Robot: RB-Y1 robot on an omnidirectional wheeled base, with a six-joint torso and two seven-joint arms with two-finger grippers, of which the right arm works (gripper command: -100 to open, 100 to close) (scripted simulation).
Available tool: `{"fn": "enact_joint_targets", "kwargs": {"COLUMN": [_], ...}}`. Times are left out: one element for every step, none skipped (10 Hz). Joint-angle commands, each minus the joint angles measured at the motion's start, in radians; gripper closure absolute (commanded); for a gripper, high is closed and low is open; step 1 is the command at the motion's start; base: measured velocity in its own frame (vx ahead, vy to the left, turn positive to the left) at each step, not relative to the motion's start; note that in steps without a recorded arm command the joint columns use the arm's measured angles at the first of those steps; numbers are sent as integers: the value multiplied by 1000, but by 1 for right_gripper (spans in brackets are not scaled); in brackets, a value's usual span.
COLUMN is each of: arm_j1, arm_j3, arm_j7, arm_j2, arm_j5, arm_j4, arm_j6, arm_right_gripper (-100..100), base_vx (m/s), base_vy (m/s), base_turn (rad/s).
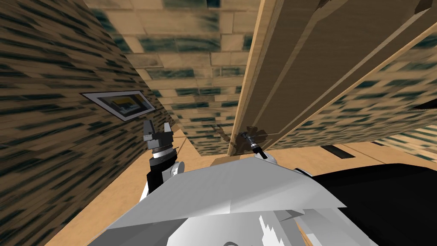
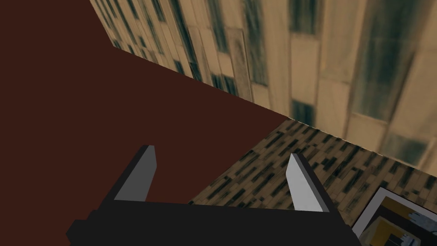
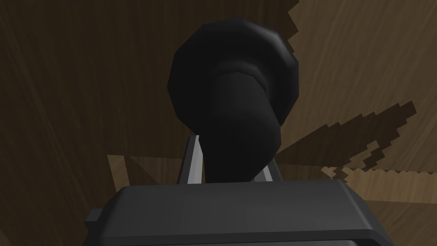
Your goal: Pull the door open
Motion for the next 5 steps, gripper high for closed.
{"fn": "enact_joint_targets", "kwargs": {"arm_j1": [17, 29, 41, 53, 64], "arm_j3": [18, 27, 36, 45, 53], "arm_j7": [-17, -29, -40, -52, -62], "arm_j2": [-14, -25, -37, -48, -59], "arm_j5": [6, 7, 9, 11, 13], "arm_j4": [9, 7, 5, 3, 1], "arm_j6": [-33, -49, -66, -82, -97], "arm_right_gripper": [100, 100, 100, 100, 100], "base_vx": [-206, -200, -208, -207, -214], "base_vy": [-71, -50, -73, -86, -81], "base_turn": [135, 139, 130, 132, 145]}}
